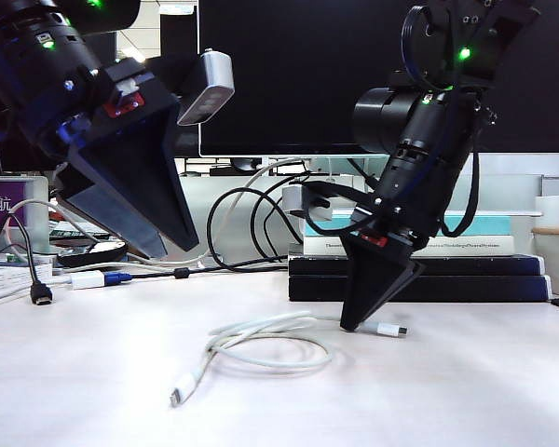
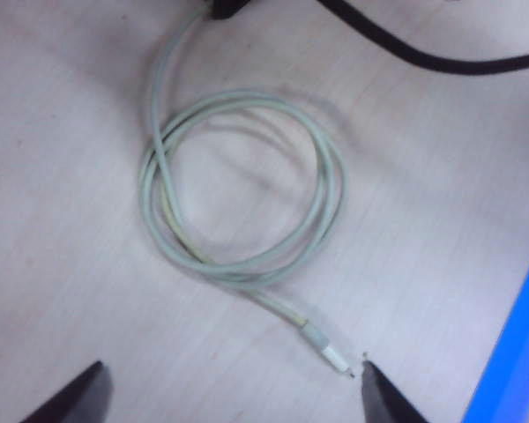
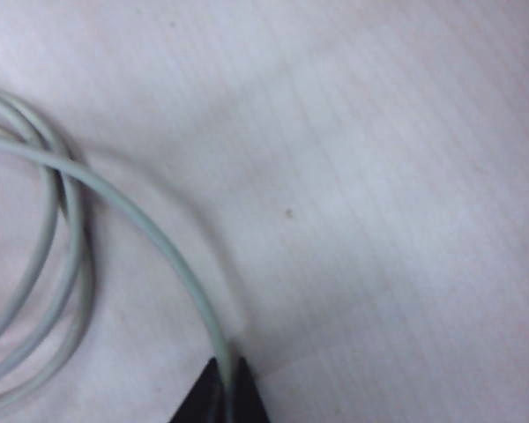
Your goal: Unfold the white charging cable into a straight cable.
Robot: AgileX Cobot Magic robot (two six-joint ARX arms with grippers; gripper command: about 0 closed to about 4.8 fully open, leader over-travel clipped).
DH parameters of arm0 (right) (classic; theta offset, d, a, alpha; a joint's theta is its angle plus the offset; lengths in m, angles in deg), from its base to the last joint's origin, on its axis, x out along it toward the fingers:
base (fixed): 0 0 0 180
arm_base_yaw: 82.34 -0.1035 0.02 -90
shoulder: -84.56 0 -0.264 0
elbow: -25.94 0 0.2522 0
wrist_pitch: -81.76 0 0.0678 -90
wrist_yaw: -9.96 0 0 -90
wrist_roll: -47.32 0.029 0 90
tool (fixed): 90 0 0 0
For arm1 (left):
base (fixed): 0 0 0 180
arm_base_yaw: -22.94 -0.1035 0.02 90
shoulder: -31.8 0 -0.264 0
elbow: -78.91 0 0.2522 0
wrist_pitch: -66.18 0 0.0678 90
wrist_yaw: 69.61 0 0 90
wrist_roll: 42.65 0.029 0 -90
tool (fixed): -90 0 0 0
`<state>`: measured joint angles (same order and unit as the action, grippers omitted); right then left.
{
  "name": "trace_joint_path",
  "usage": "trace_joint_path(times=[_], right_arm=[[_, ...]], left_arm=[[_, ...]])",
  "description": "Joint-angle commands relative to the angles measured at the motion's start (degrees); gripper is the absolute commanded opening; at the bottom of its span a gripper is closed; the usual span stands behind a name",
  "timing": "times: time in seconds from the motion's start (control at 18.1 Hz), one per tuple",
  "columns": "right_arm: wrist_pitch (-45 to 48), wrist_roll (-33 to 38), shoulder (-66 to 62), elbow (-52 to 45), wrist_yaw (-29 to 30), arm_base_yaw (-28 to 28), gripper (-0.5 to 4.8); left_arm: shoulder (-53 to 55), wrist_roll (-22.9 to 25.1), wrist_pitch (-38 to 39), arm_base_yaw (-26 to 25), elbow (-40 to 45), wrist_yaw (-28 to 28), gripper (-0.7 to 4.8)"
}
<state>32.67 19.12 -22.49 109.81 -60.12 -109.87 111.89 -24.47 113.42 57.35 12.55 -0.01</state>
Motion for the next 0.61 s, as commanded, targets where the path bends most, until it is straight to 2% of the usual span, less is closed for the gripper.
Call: trace_joint_path(times=[0.06, 0.11, 0.33, 0.44, 0.61], right_arm=[[1.03, 3.45, -0.42, 1.97, -0.96, -0.09, -0.05], [0.26, 4.02, -0.35, 3.50, -0.94, -0.11, -0.05], [-12.31, 4.22, 0.55, 17.42, -0.72, -0.13, -0.05], [-16.90, 4.22, 3.10, 24.15, -0.72, -0.13, -0.06], [-19.61, 4.22, 8.15, 27.91, -0.98, -0.13, -0.05]], left_arm=[[-0.11, -0.22, -0.61, 0.07, -0.22, 0.07, 3.77], [-0.11, -0.22, -0.85, 0.07, -0.22, 0.79, 3.77], [-0.17, -1.68, -3.02, -0.02, -0.22, 14.32, 3.82], [-0.63, -1.75, -4.31, -0.02, -0.22, 15.91, 4.09], [-3.65, -4.00, -7.54, -0.04, -0.22, 18.29, 4.09]])
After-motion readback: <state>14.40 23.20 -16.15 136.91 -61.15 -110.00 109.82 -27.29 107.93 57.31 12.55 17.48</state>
